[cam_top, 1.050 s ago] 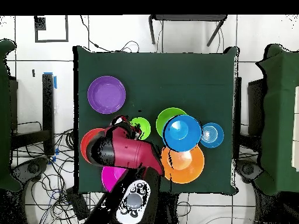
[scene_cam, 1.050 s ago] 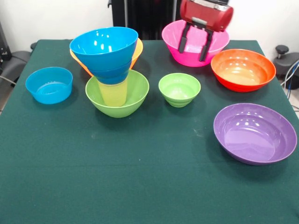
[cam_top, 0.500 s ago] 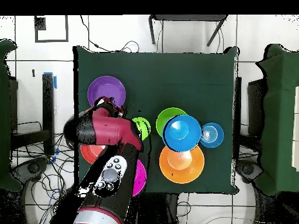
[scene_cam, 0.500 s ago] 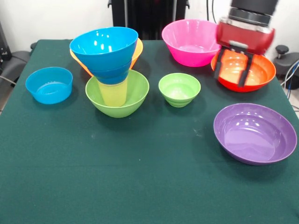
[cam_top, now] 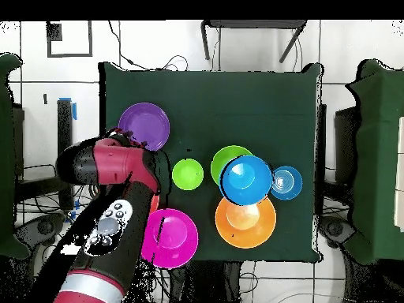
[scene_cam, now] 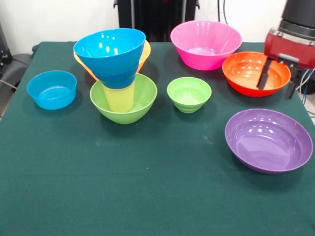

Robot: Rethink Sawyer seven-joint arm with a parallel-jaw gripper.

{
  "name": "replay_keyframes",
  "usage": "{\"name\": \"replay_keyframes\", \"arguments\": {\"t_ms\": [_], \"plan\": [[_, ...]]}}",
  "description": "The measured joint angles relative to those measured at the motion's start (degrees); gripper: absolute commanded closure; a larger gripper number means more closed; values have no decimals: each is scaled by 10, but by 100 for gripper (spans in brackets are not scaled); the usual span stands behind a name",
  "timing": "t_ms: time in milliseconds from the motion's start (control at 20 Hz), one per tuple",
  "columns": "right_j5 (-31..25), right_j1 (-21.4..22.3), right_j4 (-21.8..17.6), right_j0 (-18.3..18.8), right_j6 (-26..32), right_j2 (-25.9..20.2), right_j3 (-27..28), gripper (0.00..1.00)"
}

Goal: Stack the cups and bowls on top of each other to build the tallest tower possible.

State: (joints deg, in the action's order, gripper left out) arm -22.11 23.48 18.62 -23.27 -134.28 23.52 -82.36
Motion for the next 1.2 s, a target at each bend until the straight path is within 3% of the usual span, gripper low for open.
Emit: {"name": "replay_keyframes", "arguments": {"t_ms": [600, 1200], "plan": [[-19, -38, 61, -96, -64, 60, 3, 0], [1, -107, 77, -146, -125, 106, 3, 0]]}}
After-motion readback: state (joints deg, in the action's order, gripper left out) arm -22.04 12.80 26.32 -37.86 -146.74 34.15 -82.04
